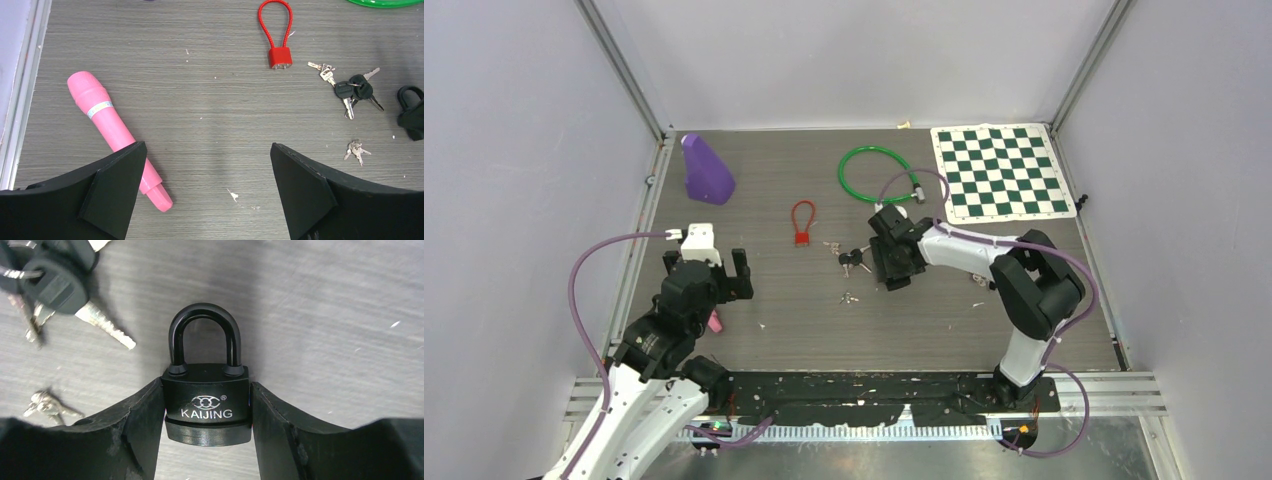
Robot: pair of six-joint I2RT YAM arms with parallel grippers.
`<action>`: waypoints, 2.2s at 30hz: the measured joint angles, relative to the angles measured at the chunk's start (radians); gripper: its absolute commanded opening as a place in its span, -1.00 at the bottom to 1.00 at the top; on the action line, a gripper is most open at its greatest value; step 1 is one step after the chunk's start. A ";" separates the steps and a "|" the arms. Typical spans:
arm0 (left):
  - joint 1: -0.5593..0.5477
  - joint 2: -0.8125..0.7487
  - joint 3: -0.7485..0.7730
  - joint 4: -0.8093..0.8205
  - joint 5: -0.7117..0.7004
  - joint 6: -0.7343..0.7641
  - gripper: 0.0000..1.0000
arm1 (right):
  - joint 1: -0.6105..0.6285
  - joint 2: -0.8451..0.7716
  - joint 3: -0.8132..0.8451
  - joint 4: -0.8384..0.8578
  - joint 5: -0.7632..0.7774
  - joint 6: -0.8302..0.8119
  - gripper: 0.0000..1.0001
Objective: Unlock with the key
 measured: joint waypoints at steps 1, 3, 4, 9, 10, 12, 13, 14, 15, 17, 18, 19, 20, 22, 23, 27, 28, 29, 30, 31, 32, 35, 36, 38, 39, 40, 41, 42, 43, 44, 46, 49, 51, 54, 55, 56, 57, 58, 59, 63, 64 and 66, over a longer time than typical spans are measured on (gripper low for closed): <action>0.000 0.000 0.000 0.000 0.000 0.000 0.99 | 0.014 -0.006 -0.009 0.002 0.003 0.022 -0.14; 0.000 0.000 0.000 0.000 0.000 0.000 0.99 | 0.056 -0.019 -0.025 0.003 0.013 0.075 -0.07; 0.000 0.000 0.000 0.000 0.001 0.000 0.99 | 0.078 -0.021 -0.027 0.001 0.015 0.097 -0.06; 0.000 0.000 0.000 0.000 0.002 0.000 0.99 | 0.138 -0.025 -0.029 0.000 0.015 0.168 -0.54; 0.000 0.000 0.000 0.000 0.002 0.000 0.99 | 0.143 -0.030 -0.034 0.001 0.019 0.177 -0.61; 0.000 0.000 0.000 0.000 0.005 0.000 0.99 | 0.149 -0.044 -0.046 0.000 0.027 0.183 -0.66; 0.000 0.000 0.000 0.000 0.006 0.000 0.99 | 0.156 -0.057 -0.056 0.000 0.031 0.183 -0.66; 0.000 0.000 0.000 0.000 0.007 0.000 0.99 | 0.160 -0.068 -0.060 -0.005 0.036 0.177 -0.69; 0.000 0.000 0.000 0.000 0.008 0.000 0.99 | 0.166 -0.083 -0.060 -0.009 0.041 0.171 -0.70; 0.000 0.000 0.000 0.000 0.008 0.000 0.99 | 0.185 -0.106 -0.050 -0.011 0.053 0.151 -0.71; 0.000 0.000 0.000 0.000 0.008 0.000 0.99 | 0.201 -0.109 -0.035 -0.013 0.058 0.138 -0.71; 0.000 0.000 0.000 0.000 0.008 0.000 0.99 | 0.218 -0.108 -0.016 -0.013 0.060 0.129 -0.71; 0.000 0.000 0.000 0.000 0.008 0.000 0.99 | 0.231 -0.103 0.002 -0.013 0.061 0.124 -0.73; 0.000 0.000 0.000 0.000 0.008 0.000 0.99 | 0.256 -0.083 0.054 -0.016 0.067 0.121 -0.75; 0.000 0.000 0.000 0.000 0.008 0.000 0.99 | 0.266 -0.068 0.079 -0.017 0.072 0.123 -0.75; 0.000 -0.001 0.000 0.000 0.008 0.000 0.99 | 0.280 -0.040 0.105 -0.028 0.131 0.149 -0.75; 0.000 -0.001 0.000 0.000 0.008 0.000 0.99 | 0.277 -0.041 0.099 -0.036 0.144 0.154 -0.75; 0.000 -0.001 0.000 0.000 0.008 0.000 0.99 | 0.273 -0.041 0.090 -0.046 0.158 0.158 -0.75; 0.000 -0.001 0.000 0.000 0.008 0.000 0.99 | 0.270 -0.041 0.080 -0.048 0.163 0.159 -0.75; 0.000 -0.001 0.000 0.000 0.008 0.000 0.99 | 0.267 -0.041 0.068 -0.047 0.163 0.158 -0.75; 0.000 -0.001 0.000 0.000 0.008 0.000 0.99 | 0.263 -0.041 0.058 -0.047 0.159 0.154 -0.74; 0.000 -0.001 0.000 0.000 0.008 0.000 0.99 | 0.264 -0.040 0.048 -0.041 0.132 0.141 -0.74; 0.000 -0.001 0.000 0.000 0.007 0.000 0.99 | 0.269 -0.039 0.051 -0.035 0.123 0.136 -0.74; 0.000 -0.001 0.000 -0.001 0.005 -0.001 0.99 | 0.288 -0.008 0.100 -0.045 0.103 0.127 -0.72; 0.000 -0.001 0.000 -0.001 0.000 -0.001 0.99 | 0.298 0.017 0.137 -0.048 0.096 0.124 -0.71; 0.000 -0.001 0.000 -0.001 -0.006 -0.001 0.99 | 0.307 0.050 0.180 -0.042 0.089 0.123 -0.70; 0.000 -0.001 0.000 -0.002 -0.013 -0.002 0.99 | 0.315 0.077 0.216 -0.038 0.087 0.123 -0.68; 0.000 -0.001 0.000 -0.002 -0.020 -0.003 0.99 | 0.324 0.118 0.270 -0.038 0.083 0.122 -0.67; 0.000 -0.001 0.000 -0.002 -0.027 -0.004 0.99 | 0.330 0.153 0.314 -0.031 0.079 0.123 -0.65; 0.000 -0.001 0.000 -0.003 -0.032 -0.004 0.99 | 0.335 0.179 0.343 -0.021 0.075 0.123 -0.63; 0.000 -0.002 0.000 -0.004 -0.043 -0.005 0.99 | 0.343 0.240 0.410 -0.016 0.066 0.123 -0.38; 0.000 -0.003 0.000 -0.004 -0.050 -0.005 0.99 | 0.352 0.316 0.473 -0.014 0.058 0.123 -0.11; 0.000 -0.003 0.000 -0.005 -0.052 -0.005 0.99 | 0.354 0.361 0.497 -0.014 0.053 0.122 0.09; 0.000 -0.003 0.000 -0.004 -0.053 -0.005 0.99 | 0.355 0.370 0.519 -0.020 0.036 0.109 0.46; 0.000 -0.003 0.000 -0.004 -0.053 -0.005 0.99 | 0.356 0.370 0.519 -0.024 0.034 0.103 0.52; 0.000 -0.003 0.000 -0.004 -0.053 -0.005 0.99 | 0.356 0.370 0.519 -0.027 0.031 0.094 0.59; 0.000 -0.003 0.000 -0.004 -0.053 -0.005 0.99 | 0.356 0.367 0.518 -0.028 0.028 0.084 0.62; 0.000 -0.003 0.000 -0.004 -0.053 -0.005 0.99 | 0.356 0.362 0.517 -0.030 0.025 0.069 0.62; 0.000 -0.003 0.000 -0.004 -0.053 -0.005 0.99 | 0.356 0.354 0.515 -0.032 0.023 0.055 0.63; 0.000 -0.003 0.000 -0.004 -0.053 -0.004 0.99 | 0.345 0.285 0.502 -0.058 0.013 -0.018 0.62; 0.000 -0.003 0.000 -0.004 -0.053 -0.005 0.99 | 0.338 0.253 0.494 -0.061 0.008 -0.045 0.60; 0.000 -0.003 0.000 -0.004 -0.052 -0.005 0.99 | 0.322 0.201 0.483 -0.065 0.002 -0.085 0.53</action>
